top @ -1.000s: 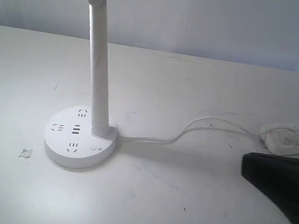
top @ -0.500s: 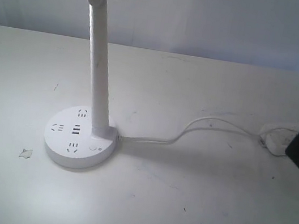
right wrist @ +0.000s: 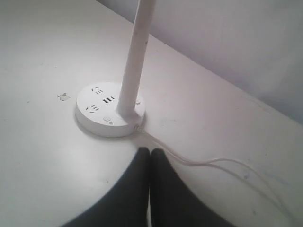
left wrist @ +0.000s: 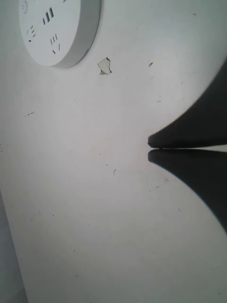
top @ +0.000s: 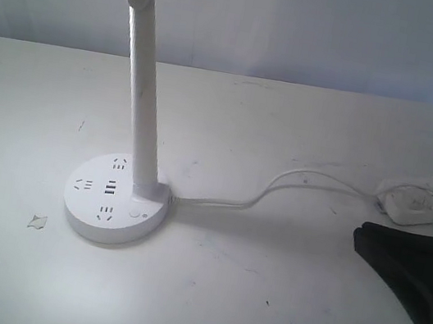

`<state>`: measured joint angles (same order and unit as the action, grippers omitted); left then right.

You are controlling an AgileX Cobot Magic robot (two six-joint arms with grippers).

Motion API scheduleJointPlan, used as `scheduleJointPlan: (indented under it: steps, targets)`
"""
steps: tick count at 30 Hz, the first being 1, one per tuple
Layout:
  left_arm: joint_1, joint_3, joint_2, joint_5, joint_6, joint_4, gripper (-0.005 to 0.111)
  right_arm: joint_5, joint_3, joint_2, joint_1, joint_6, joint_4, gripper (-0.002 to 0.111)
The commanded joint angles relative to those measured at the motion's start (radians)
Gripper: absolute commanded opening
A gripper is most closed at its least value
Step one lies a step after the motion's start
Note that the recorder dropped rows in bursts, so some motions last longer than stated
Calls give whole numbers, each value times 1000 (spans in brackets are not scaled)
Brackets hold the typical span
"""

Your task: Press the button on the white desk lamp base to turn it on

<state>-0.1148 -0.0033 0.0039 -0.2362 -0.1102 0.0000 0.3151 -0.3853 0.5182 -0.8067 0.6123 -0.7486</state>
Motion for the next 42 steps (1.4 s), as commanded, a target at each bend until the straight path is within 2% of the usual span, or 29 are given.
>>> scheduleJointPlan:
  steps: [1,17,21,24,29,32,35,42]
  targets:
    - [-3,3,-4,2,1,-6,0,3,8,4,0,116,-5,0]
    - [-3,3,-4,2,1,-6,0,-4,8,-14,18,126,-7,0]
    - [-3,3,-4,2,1,-6,0,-50,8,-20,165,126,-5,0]
    - [-3,3,-4,2,1,-6,0,-54,8,-20,325,126,-8,0]
    - [-3,3,-4,2,1,-6,0,-51,8,-20,661,126,-8,0]
    - [-3,3,-4,2,1,-6,0,-37,8,-20,794,126,-8,0]
    - [-3,3,-4,2,1,-6,0,4,8,-20,843,126,-8,0]
    - [-3,3,-4,2,1,-6,0,46,8,-20,848,126,-8,0]
